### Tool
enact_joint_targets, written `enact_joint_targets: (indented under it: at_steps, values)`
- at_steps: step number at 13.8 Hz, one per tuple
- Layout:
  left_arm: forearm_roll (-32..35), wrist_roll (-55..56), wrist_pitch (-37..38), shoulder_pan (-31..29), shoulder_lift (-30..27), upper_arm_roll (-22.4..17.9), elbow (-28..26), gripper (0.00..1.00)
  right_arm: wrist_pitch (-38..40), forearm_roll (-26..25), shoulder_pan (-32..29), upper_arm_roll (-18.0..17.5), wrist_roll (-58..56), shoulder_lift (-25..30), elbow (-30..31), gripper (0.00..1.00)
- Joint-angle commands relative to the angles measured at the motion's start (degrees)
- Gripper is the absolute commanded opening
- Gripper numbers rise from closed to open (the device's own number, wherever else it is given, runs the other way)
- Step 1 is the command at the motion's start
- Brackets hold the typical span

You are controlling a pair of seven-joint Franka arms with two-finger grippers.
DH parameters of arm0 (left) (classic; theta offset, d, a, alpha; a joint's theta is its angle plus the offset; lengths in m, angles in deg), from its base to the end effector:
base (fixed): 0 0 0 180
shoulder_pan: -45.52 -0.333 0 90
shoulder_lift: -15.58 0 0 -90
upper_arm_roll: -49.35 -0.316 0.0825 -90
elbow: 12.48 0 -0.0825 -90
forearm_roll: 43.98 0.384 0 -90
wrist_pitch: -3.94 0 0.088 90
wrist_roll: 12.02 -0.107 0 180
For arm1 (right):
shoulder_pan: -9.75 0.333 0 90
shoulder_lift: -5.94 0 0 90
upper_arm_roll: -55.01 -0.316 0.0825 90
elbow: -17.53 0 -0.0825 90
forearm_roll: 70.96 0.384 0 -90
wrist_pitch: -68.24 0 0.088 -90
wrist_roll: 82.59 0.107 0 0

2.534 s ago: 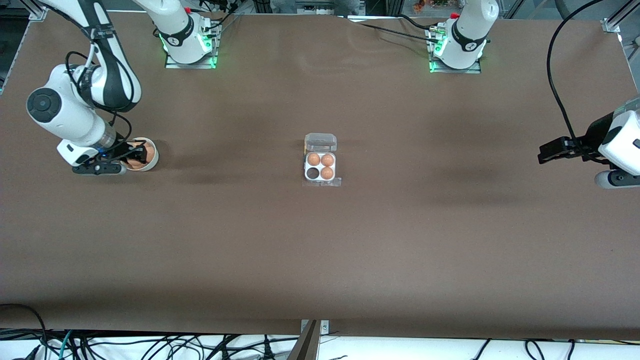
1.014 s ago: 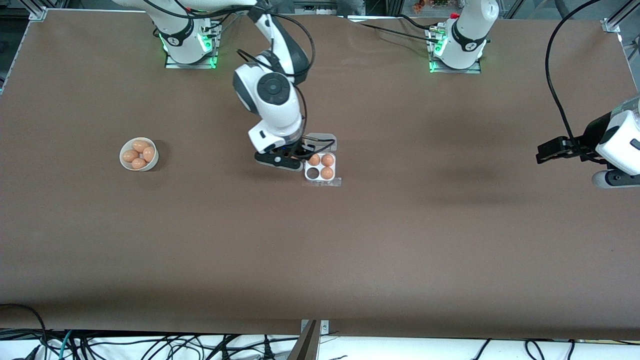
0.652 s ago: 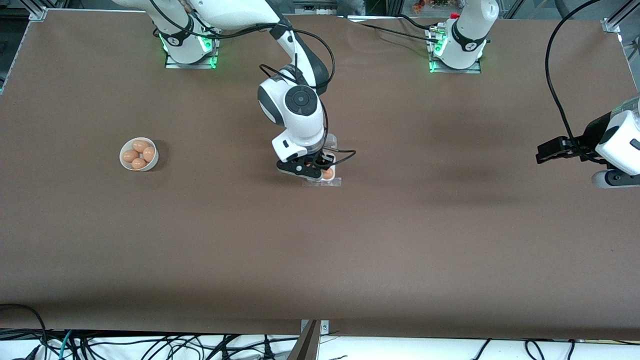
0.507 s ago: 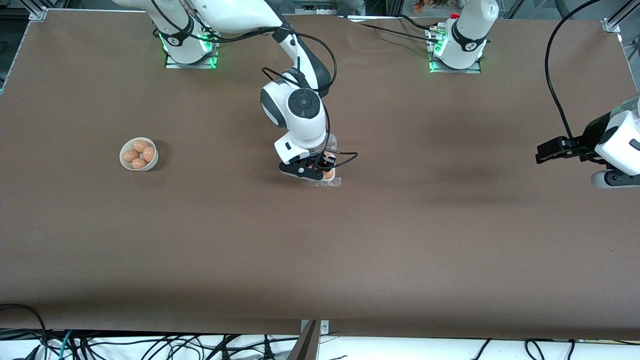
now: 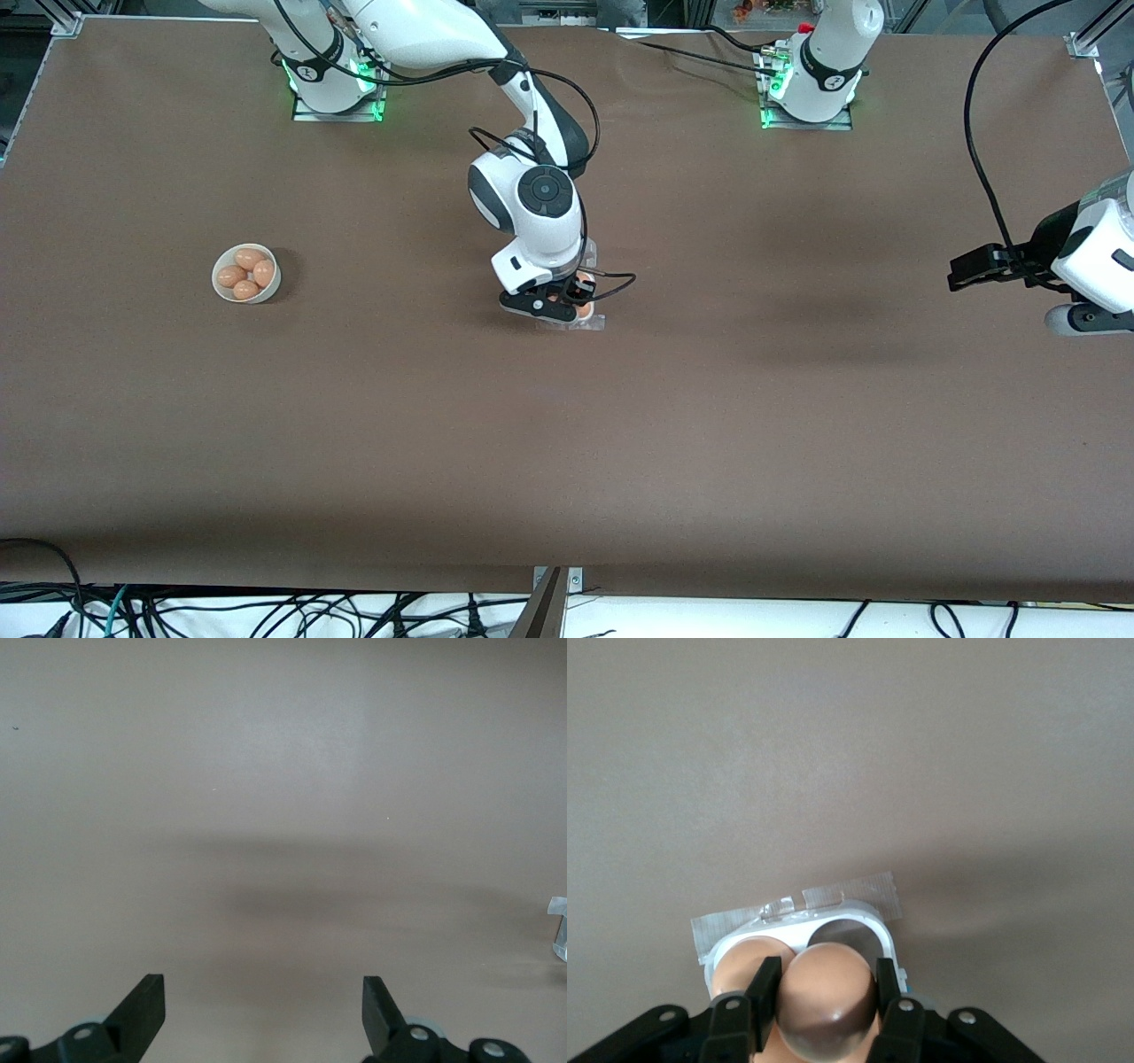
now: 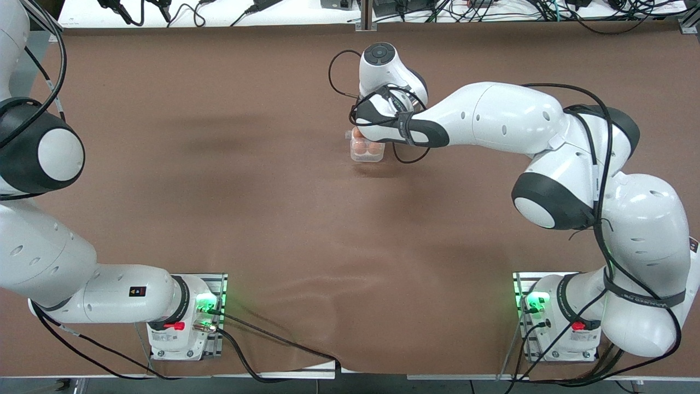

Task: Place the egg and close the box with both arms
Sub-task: 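Lower the egg into the empty slot and open the right gripper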

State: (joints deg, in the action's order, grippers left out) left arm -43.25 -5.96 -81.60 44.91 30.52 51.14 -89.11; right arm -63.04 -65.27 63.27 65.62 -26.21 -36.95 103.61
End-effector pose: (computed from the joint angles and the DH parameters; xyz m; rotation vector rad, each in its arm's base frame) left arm 0.6235 -0.0088 0.5734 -3.1231 -0.1346 0.1637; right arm 0.5095 0.5076 0.2344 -3.1058 0.3852 -0.1120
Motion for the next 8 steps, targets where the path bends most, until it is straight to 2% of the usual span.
enact_joint_targets:
  at_steps: [1,2,3,4,5,8]
  values:
    - [-1.3,-1.1,0.7,0.3,0.6,-0.2,0.9,0.99,0.1,0.6,0.8,0.7,-0.2,-1.2,-1.5,0.13]
    - [-1.3,-1.2,0.6,0.3,0.7,-0.1,0.9,0.99,0.1,0.6,0.8,0.7,0.0,-1.2,-1.5,0.15]
    - [-1.3,-1.1,0.6,0.3,0.7,-0.1,0.9,0.99,0.1,0.7,0.8,0.7,0.0,-1.2,-1.6,0.26]
    - [-1.4,-1.1,0.6,0.3,0.8,-0.1,0.9,0.99,0.1,0.7,0.8,0.7,0.1,-1.2,-1.5,0.70]
    - [-1.4,-1.1,0.6,0.5,0.8,0.0,0.8,0.99,0.1,0.7,0.8,0.7,0.1,-1.2,-1.6,1.00]
    - [-1.4,-0.8,0.6,1.2,1.2,0.0,0.9,0.98,0.1,0.7,0.6,0.7,-0.4,-0.8,-1.9,1.00]
